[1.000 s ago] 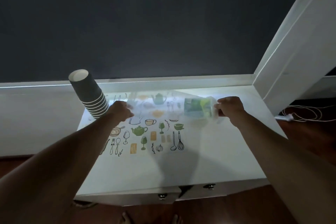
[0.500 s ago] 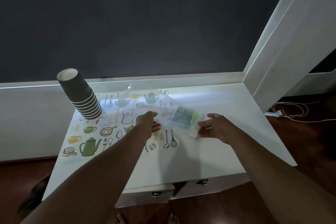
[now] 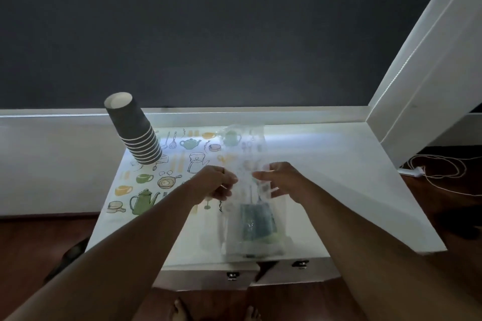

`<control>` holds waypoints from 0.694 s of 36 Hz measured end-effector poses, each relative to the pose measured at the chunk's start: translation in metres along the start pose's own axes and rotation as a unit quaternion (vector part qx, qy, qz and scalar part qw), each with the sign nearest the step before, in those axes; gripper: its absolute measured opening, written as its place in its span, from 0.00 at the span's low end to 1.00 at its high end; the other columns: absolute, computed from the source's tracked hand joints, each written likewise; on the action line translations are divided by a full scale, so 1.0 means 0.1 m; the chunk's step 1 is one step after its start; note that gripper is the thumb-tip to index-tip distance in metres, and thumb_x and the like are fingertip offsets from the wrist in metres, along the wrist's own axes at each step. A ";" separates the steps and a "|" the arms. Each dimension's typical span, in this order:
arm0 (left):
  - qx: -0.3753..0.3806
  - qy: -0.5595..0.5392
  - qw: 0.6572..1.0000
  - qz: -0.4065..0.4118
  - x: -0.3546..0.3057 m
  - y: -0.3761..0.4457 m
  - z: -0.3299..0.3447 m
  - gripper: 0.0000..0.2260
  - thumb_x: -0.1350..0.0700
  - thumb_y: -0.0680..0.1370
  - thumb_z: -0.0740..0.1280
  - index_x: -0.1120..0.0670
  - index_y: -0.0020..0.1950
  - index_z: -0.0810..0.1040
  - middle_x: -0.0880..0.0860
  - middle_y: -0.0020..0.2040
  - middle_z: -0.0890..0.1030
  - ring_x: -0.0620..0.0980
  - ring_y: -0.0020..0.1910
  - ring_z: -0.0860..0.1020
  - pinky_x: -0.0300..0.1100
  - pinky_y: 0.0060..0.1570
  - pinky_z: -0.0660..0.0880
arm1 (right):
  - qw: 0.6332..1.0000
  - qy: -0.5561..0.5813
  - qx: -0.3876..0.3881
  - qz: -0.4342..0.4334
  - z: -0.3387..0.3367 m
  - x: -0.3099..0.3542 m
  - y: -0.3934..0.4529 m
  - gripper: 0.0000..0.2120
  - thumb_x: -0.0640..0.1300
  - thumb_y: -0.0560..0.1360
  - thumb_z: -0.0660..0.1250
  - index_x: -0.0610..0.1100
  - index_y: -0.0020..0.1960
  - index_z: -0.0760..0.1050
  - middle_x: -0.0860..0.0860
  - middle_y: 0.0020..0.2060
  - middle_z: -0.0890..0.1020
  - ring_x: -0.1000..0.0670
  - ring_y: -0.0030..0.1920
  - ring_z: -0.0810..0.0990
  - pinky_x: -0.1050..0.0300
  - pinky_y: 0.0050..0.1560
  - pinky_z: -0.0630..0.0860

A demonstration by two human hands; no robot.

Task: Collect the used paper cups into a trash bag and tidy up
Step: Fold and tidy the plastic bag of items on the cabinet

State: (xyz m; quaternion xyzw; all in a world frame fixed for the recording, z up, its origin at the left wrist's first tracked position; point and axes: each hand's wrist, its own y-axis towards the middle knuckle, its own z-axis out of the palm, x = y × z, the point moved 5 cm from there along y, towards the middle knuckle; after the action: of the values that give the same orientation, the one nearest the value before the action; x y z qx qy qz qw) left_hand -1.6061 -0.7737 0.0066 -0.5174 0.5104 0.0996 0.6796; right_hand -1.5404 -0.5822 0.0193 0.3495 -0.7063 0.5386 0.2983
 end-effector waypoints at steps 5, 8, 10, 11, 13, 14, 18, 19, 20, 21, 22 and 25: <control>-0.013 -0.034 0.999 0.000 0.06 -0.06 -0.17 0.10 0.67 0.75 0.68 0.61 0.55 0.80 0.57 0.33 0.77 0.52 0.27 0.79 0.41 0.30 0.78 | 0.996 0.083 -0.023 0.011 0.03 -0.02 0.04 0.12 0.34 0.70 0.74 0.40 0.53 0.80 0.39 0.34 0.83 0.45 0.28 0.80 0.54 0.35 0.81; 0.022 -0.097 0.995 0.016 0.06 -0.06 -0.23 0.14 0.68 0.76 0.65 0.56 0.59 0.81 0.57 0.33 0.78 0.52 0.29 0.79 0.41 0.30 0.77 | 0.992 0.126 -0.009 -0.009 0.03 -0.03 0.05 0.10 0.31 0.73 0.70 0.40 0.51 0.82 0.41 0.32 0.82 0.46 0.29 0.79 0.54 0.35 0.81; 0.031 -0.120 0.992 0.030 0.02 -0.05 -0.22 0.15 0.68 0.77 0.64 0.56 0.59 0.82 0.56 0.33 0.80 0.51 0.30 0.79 0.40 0.31 0.77 | 0.989 0.143 -0.012 -0.022 0.03 -0.03 0.06 0.08 0.31 0.74 0.69 0.40 0.49 0.83 0.42 0.32 0.82 0.47 0.30 0.79 0.54 0.35 0.80; 0.029 -0.128 0.991 0.034 -0.01 -0.04 -0.21 0.15 0.68 0.77 0.63 0.56 0.58 0.83 0.55 0.33 0.80 0.50 0.30 0.79 0.39 0.32 0.77 | 0.988 0.152 -0.018 -0.029 0.02 -0.03 0.06 0.08 0.30 0.74 0.68 0.39 0.47 0.84 0.42 0.32 0.82 0.47 0.29 0.80 0.55 0.34 0.80; 0.018 -0.162 0.986 0.039 -0.04 -0.03 -0.18 0.15 0.69 0.77 0.60 0.58 0.53 0.84 0.55 0.34 0.80 0.50 0.30 0.80 0.39 0.32 0.77 | 0.981 0.183 -0.019 -0.054 -0.01 -0.01 0.05 0.06 0.29 0.73 0.67 0.35 0.43 0.82 0.42 0.31 0.82 0.47 0.28 0.80 0.56 0.31 0.79; 0.008 -0.193 0.980 0.039 -0.05 -0.03 -0.17 0.16 0.70 0.77 0.58 0.58 0.48 0.85 0.56 0.37 0.80 0.51 0.30 0.81 0.40 0.30 0.78 | 0.976 0.203 -0.016 -0.075 -0.02 0.00 0.04 0.04 0.29 0.71 0.67 0.34 0.40 0.81 0.43 0.30 0.82 0.46 0.28 0.80 0.57 0.30 0.78; 0.032 -0.275 0.961 0.012 -0.09 0.02 -0.17 0.13 0.61 0.77 0.60 0.60 0.44 0.85 0.60 0.47 0.79 0.55 0.34 0.81 0.42 0.32 0.79 | 0.978 0.136 -0.121 -0.106 -0.17 0.04 0.05 0.20 0.27 0.69 0.63 0.45 0.26 0.80 0.50 0.29 0.81 0.49 0.35 0.78 0.59 0.39 0.71; 0.050 -0.266 0.963 -0.004 -0.09 0.01 -0.16 0.12 0.53 0.78 0.63 0.59 0.49 0.83 0.60 0.48 0.79 0.55 0.35 0.81 0.43 0.33 0.79 | 0.977 0.118 -0.134 -0.113 -0.18 0.06 0.06 0.23 0.25 0.69 0.61 0.46 0.25 0.80 0.48 0.30 0.82 0.48 0.36 0.78 0.58 0.40 0.71; 0.069 -0.239 0.968 -0.019 -0.09 0.01 -0.13 0.17 0.45 0.76 0.66 0.57 0.55 0.81 0.59 0.47 0.80 0.55 0.36 0.81 0.43 0.35 0.79 | 0.977 0.095 -0.146 -0.120 -0.19 0.08 0.07 0.22 0.24 0.68 0.60 0.45 0.26 0.80 0.46 0.32 0.82 0.48 0.36 0.78 0.59 0.40 0.72; 0.085 -0.204 0.975 -0.026 -0.09 0.01 -0.11 0.23 0.39 0.73 0.69 0.54 0.60 0.78 0.59 0.47 0.80 0.55 0.37 0.81 0.44 0.36 0.79 | 0.977 0.068 -0.157 -0.127 -0.19 0.10 0.06 0.21 0.24 0.66 0.60 0.45 0.27 0.80 0.46 0.32 0.83 0.49 0.35 0.79 0.60 0.39 0.72; 0.096 -0.166 0.981 -0.023 -0.08 0.03 -0.08 0.26 0.38 0.70 0.72 0.51 0.63 0.74 0.58 0.46 0.81 0.54 0.37 0.81 0.44 0.37 0.78 | 0.975 0.041 -0.172 -0.131 -0.20 0.11 0.07 0.21 0.24 0.66 0.59 0.45 0.27 0.81 0.47 0.32 0.83 0.51 0.33 0.79 0.63 0.36 0.73; 0.088 -0.085 0.992 -0.007 -0.02 0.05 0.00 0.26 0.54 0.67 0.79 0.54 0.61 0.73 0.57 0.45 0.79 0.51 0.35 0.77 0.41 0.36 0.74 | 0.972 0.027 -0.193 -0.134 -0.20 0.11 0.06 0.22 0.26 0.67 0.57 0.47 0.31 0.83 0.53 0.33 0.84 0.57 0.29 0.80 0.67 0.30 0.73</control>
State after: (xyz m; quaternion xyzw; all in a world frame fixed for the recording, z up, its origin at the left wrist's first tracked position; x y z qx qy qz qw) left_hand -1.6104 -0.7704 0.0052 -0.4483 0.4543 0.0931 0.7642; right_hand -1.5509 -0.5640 0.0298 0.3624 -0.7348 0.3567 0.4490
